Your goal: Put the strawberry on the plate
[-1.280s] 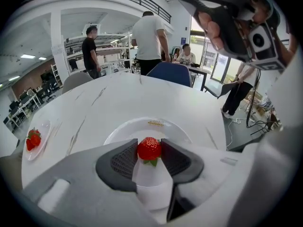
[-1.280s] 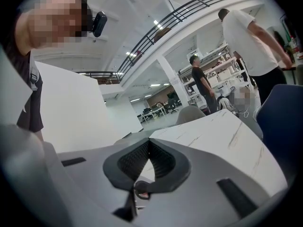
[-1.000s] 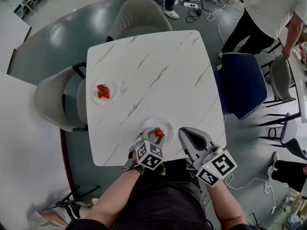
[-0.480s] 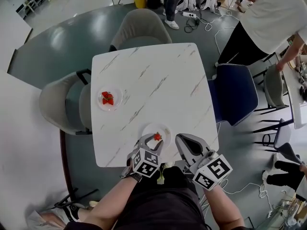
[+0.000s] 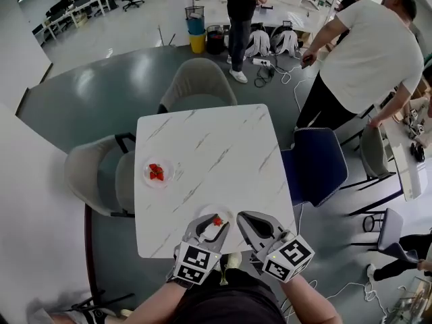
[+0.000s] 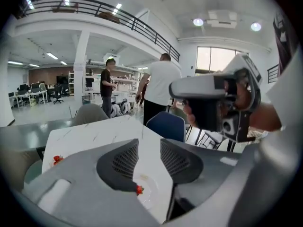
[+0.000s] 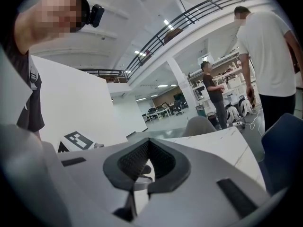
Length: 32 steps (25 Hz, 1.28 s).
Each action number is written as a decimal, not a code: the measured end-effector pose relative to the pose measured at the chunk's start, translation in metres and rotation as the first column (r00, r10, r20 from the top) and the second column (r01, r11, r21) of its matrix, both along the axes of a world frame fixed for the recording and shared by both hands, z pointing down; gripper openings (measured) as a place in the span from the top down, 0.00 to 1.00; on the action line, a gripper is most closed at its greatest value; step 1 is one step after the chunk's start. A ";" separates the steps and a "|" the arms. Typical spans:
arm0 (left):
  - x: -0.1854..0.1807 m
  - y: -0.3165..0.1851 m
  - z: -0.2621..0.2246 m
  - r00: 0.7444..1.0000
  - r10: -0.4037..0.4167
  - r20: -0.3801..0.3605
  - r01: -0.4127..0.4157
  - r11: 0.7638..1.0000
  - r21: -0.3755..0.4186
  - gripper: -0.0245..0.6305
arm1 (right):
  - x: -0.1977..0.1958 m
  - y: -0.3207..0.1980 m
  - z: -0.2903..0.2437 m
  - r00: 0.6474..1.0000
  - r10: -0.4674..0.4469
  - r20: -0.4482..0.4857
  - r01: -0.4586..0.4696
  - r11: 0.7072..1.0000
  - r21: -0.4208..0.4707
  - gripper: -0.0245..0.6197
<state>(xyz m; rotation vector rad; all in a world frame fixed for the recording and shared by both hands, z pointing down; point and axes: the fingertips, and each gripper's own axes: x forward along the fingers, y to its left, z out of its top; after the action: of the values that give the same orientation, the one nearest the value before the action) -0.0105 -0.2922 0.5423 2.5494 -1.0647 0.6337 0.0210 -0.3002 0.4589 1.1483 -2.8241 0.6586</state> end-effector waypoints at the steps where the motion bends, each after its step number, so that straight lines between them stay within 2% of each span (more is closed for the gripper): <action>1: -0.001 0.001 -0.012 1.000 -0.010 -0.021 0.010 1.000 0.015 0.72 | -0.001 0.001 -0.006 1.000 -0.006 0.001 0.006 1.000 0.010 0.96; 6: -0.006 0.006 -0.060 0.993 -0.057 -0.106 0.066 0.994 0.085 0.73 | -0.008 0.008 -0.031 0.999 -0.034 -0.004 0.034 0.998 0.057 0.96; 7: -0.008 0.007 -0.070 0.990 -0.072 -0.124 0.084 0.991 0.101 0.83 | -0.008 0.010 -0.037 0.999 -0.040 -0.004 0.040 0.997 0.067 0.96; 8: -0.009 0.008 -0.080 0.986 -0.083 -0.142 0.100 0.988 0.115 0.87 | -0.009 0.011 -0.043 0.999 -0.045 -0.005 0.045 0.996 0.077 0.96; 13: -0.013 0.010 -0.126 0.971 -0.105 -0.216 0.147 0.971 0.189 0.87 | -0.014 0.015 -0.071 0.997 -0.076 -0.006 0.076 0.988 0.136 0.96; 16: -0.016 0.014 -0.149 0.962 -0.115 -0.249 0.172 0.960 0.222 0.95 | -0.017 0.020 -0.081 0.996 -0.094 -0.008 0.094 0.983 0.158 0.96; 22: -0.020 0.025 -0.178 0.945 -0.118 -0.305 0.194 0.953 0.233 0.95 | -0.020 0.029 -0.096 0.992 -0.125 -0.002 0.123 0.976 0.181 0.96; 32: -0.009 0.044 -0.210 0.924 -0.074 -0.376 0.177 0.953 0.247 0.95 | -0.020 0.041 -0.117 0.991 -0.129 -0.036 0.133 0.965 0.228 0.96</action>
<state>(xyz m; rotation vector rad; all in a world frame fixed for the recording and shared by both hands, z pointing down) -0.0191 -0.2484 0.3320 2.6519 -1.2376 -0.0328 0.0006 -0.2592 0.3418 0.9742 -2.9867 0.3160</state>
